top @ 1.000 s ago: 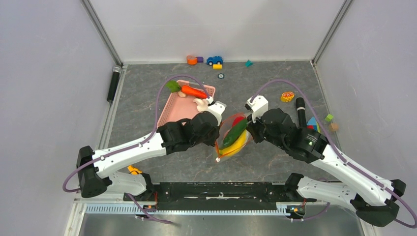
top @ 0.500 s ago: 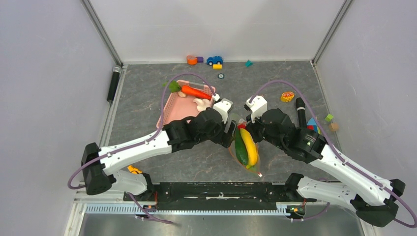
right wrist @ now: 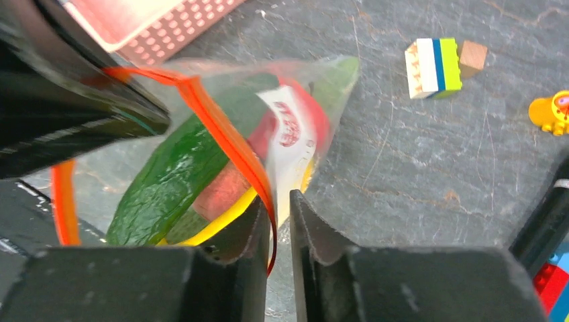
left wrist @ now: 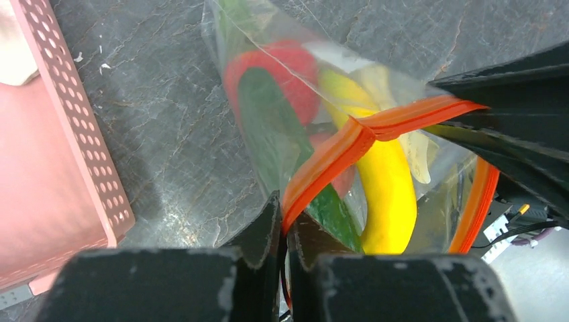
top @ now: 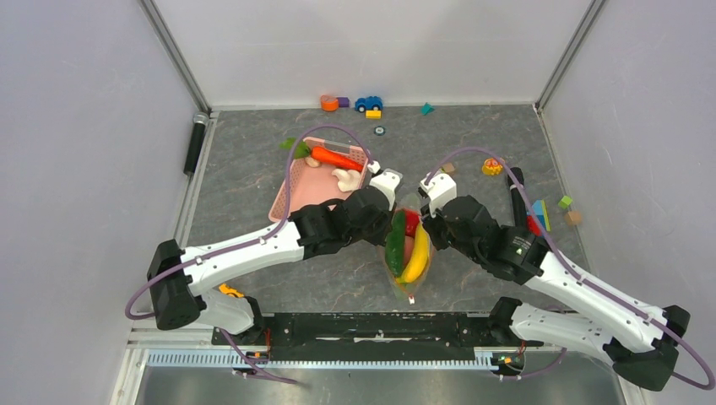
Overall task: Place the food in the zip-top bag and seal the zipper
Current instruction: Adjust the zipper food storage bag at the center of the board.
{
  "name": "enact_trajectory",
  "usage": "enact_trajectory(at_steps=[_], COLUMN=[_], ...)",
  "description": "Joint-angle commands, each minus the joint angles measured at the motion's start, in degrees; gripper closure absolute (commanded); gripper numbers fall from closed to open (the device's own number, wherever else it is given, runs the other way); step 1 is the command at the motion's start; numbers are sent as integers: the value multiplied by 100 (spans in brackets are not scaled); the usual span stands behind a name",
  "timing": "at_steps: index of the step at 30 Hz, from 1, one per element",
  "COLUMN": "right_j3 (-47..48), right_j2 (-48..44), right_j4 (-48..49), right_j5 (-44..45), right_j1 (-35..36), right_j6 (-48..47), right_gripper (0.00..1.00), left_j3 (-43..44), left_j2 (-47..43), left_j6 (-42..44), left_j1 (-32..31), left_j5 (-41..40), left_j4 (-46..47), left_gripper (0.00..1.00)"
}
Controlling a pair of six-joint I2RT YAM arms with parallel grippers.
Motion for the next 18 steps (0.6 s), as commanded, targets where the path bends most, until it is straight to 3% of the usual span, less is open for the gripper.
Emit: enact_trajectory(at_steps=[1, 5, 12, 18], right_j3=[-485, -888, -1230, -1457], right_j2=[-187, -357, -726, -1023], right_j4=[238, 279, 483, 1002], right_j5=[436, 213, -337, -664], right_j1=[10, 10, 5, 10], right_j6=[287, 512, 598, 628], right_gripper=[75, 61, 42, 42], left_j3=[92, 67, -53, -96], left_j2=[-316, -349, -396, -395], left_j6=[-373, -599, -885, -1050], left_j1=[18, 29, 27, 31], left_j5=[-367, -707, -899, -941], left_j4=[39, -60, -36, -49], left_gripper=[93, 98, 98, 98])
